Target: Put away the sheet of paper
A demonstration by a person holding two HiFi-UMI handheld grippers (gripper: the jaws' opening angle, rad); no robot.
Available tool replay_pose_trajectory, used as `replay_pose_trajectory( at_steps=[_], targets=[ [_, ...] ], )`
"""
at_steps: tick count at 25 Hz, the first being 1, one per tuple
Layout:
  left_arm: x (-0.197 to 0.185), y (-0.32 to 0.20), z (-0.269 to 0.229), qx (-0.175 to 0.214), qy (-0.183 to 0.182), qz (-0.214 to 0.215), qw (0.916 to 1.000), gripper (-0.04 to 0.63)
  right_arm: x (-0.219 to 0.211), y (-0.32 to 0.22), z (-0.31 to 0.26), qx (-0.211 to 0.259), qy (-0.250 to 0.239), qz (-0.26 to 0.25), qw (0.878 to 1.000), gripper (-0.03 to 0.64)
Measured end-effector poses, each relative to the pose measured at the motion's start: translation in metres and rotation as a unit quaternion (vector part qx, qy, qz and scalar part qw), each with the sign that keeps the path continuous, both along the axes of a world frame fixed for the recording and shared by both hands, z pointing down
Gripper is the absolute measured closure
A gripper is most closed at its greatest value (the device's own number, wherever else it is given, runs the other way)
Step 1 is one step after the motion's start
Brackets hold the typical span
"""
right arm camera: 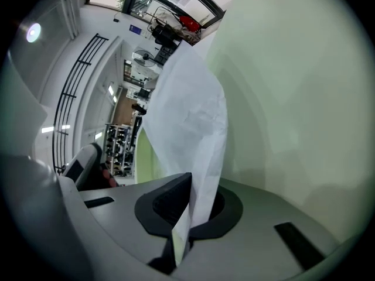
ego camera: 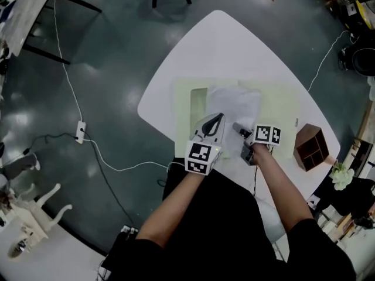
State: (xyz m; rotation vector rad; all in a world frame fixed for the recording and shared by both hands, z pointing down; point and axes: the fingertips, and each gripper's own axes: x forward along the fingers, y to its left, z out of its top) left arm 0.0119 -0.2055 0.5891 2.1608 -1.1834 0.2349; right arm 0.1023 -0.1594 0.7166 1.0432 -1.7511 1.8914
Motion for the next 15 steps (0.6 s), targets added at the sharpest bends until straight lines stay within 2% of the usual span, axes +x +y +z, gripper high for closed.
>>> replay_pose_trajectory(
  at_steps=[5,10,15],
  targets=[
    [0.024,-0.026,0.024,-0.018,0.004,0.02,0.9996,0.592,-0.003,0.006,0.001,0.0,0.013,-0.037,0.999,0.617],
    [0.035,-0.033,0.056,-0.051,-0.004,0.028,0.9983,0.592,-0.003,0.008,0.002,0.007,0.019,-0.048,0.999,0.617],
    [0.033,-0.041,0.08,-0.104,0.002,0.002,0.9946,0.592,-0.002,0.009,0.004,0.007,0.024,-0.064,0.998,0.617]
  ],
)
